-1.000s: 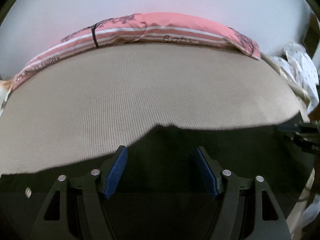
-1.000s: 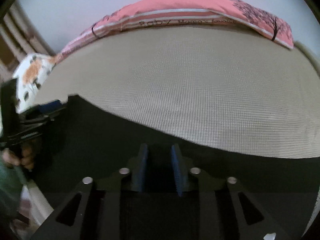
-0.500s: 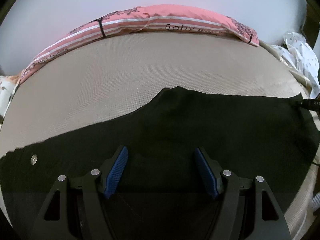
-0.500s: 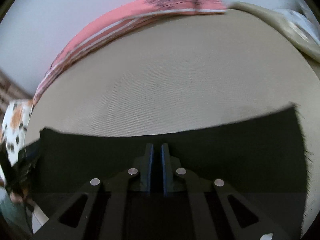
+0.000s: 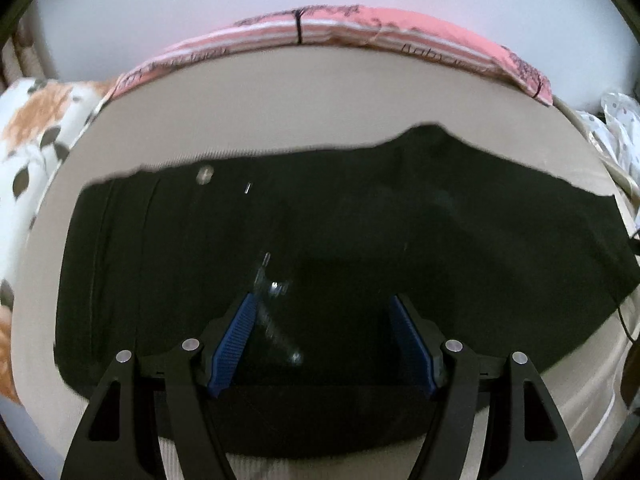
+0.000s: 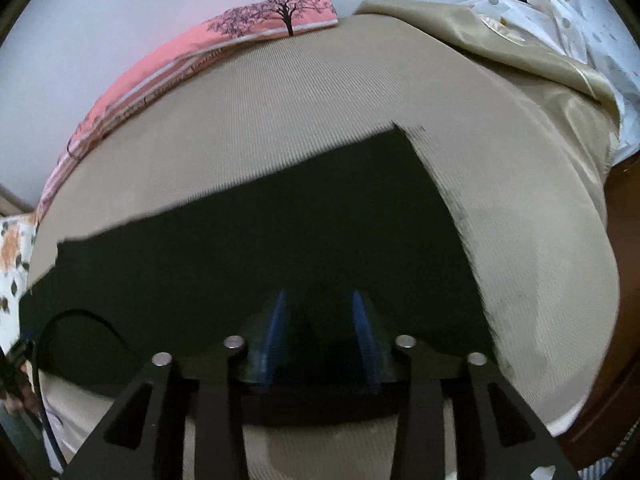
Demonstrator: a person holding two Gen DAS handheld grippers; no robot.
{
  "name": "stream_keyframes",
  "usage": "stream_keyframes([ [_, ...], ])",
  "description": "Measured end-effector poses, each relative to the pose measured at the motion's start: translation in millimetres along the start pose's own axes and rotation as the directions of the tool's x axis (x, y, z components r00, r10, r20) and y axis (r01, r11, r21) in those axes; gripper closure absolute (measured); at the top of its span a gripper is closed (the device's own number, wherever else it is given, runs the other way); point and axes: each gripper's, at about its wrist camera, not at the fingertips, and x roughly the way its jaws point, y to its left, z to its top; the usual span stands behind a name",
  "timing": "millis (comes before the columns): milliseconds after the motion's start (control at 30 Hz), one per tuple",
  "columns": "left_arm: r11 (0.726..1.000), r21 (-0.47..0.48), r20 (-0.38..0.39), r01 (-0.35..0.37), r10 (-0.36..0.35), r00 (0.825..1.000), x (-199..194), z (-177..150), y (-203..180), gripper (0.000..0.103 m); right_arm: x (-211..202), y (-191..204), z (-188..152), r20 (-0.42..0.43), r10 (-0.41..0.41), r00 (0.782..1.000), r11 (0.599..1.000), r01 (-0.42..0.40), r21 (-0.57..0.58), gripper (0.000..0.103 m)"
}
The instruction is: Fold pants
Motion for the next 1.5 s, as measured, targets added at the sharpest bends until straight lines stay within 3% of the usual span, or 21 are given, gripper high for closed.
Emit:
stream_keyframes([
  [133, 0.998, 0.055, 0.001, -0.041, 0.041, 0.999, -2.0, -17.6, -2.2, 0.032, -1.5, -17.8, -23.7, -0.062, -0.058, 0.996, 0.998, 0.058, 0.007, 0.067],
  [267, 0.995, 0.074, 0.000, -0.068, 0.068, 0.998, -4.9, -23.3, -5.9, 0.032, -19.5, -34.5, -40.0, -0.063, -0.077, 0.995, 0.997, 0.077, 0.012, 0.064],
  [367, 1.000, 0.002, 0.011, -0.031, 0.031, 0.999, -11.9, -18.5, 1.2, 0.032, -33.5, -57.2, -39.6, -0.030, 0.035, 0.999, 0.993, -0.032, 0.110, 0.062],
  [467, 0.999, -0.035, 0.048, -0.007, 0.008, 0.999, -24.4, -10.8, -0.5, 0.032, -34.2, -87.9, -37.9, 0.006, 0.175, 0.985, 0.956, -0.172, 0.239, 0.061],
  [600, 1.000, -0.007, 0.078, 0.020, -0.019, 0.997, -37.5, -2.0, -17.4, 0.032, -27.8, -120.1, -39.1, 0.042, 0.272, 0.961, 0.904, -0.270, 0.331, 0.061],
  [833, 0.994, 0.078, 0.069, 0.081, -0.086, 0.994, -37.2, 11.0, -71.9, 0.032, -8.3, -153.3, -10.6, 0.050, 0.355, 0.934, 0.876, -0.351, 0.330, 0.061],
  [1033, 0.987, 0.111, 0.021, 0.119, -0.122, 0.992, -17.3, 18.6, -112.8, 0.032, 17.3, -155.2, 4.7, 0.015, 0.470, 0.882, 0.839, -0.452, 0.303, 0.074],
  [1300, 0.972, 0.185, -0.045, 0.147, -0.141, 0.989, 10.5, 24.9, -162.1, 0.032, 44.2, -153.0, 10.2, 0.028, 0.625, 0.780, 0.738, -0.602, 0.305, 0.087],
  [1400, 0.970, 0.193, -0.060, 0.145, -0.135, 0.989, 18.6, 25.5, -172.4, 0.032, 53.1, -143.9, 14.1, 0.006, 0.647, 0.763, 0.728, -0.620, 0.292, 0.095],
  [1500, 0.971, 0.189, -0.064, 0.143, -0.133, 0.989, 23.3, 23.5, -173.9, 0.032, 56.2, -132.4, 17.6, 0.001, 0.645, 0.764, 0.733, -0.619, 0.281, 0.096],
])
